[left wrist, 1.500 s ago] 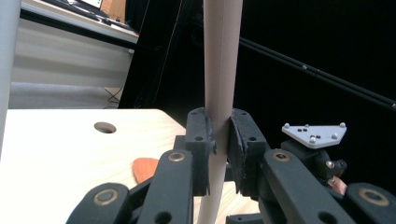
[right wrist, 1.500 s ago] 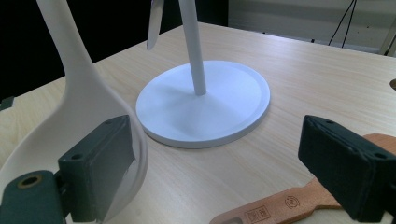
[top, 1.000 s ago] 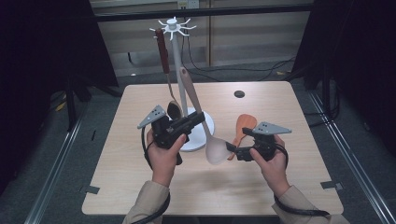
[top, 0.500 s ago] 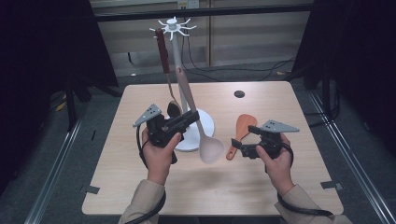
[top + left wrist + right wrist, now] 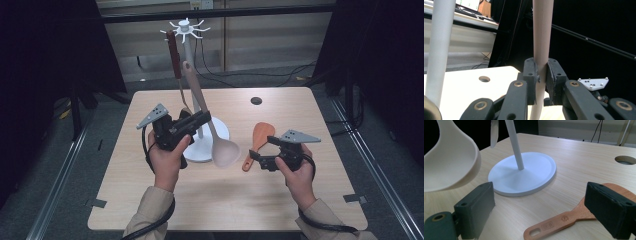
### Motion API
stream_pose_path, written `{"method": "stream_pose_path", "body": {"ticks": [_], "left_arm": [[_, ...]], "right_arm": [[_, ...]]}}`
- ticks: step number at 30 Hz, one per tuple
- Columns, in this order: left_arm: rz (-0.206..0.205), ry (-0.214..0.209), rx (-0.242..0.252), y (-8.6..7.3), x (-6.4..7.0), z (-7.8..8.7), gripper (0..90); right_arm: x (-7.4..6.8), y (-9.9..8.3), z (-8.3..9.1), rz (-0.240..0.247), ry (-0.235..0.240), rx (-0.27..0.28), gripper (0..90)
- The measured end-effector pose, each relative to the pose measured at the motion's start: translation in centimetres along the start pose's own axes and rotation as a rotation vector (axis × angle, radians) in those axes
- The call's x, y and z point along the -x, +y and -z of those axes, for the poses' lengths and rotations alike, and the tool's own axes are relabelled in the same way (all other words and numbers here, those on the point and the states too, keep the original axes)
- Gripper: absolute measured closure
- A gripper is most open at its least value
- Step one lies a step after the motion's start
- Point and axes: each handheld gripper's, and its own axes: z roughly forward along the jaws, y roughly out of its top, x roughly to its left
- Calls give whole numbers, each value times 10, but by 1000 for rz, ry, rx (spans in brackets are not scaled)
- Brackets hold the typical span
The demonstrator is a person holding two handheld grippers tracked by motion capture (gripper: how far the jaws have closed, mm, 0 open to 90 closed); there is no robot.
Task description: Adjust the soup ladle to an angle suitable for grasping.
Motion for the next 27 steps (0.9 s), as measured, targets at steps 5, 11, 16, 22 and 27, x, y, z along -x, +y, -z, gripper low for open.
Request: {"method": "stream_pose_path", "body": {"ticks": [5,11,16,22,27], "left_arm": [[0,-12,11,8,0,-1,791],[-6,-25,31,19,-2,-6,791],[-19,-30,33,30,-2,-11,791],[-13,-36,46,36,-6,-15,791],[4,-38,50,38,-12,-16,791]], "right_arm": [[0,-1,-1,-1,1,-9,86],[1,-1,0,4,0,-8,86],[2,-2,-1,-3,5,-11,86],[3,-3,0,-1,4,-17,86],[4,-4,-1,-5,9,-22,86]]}}
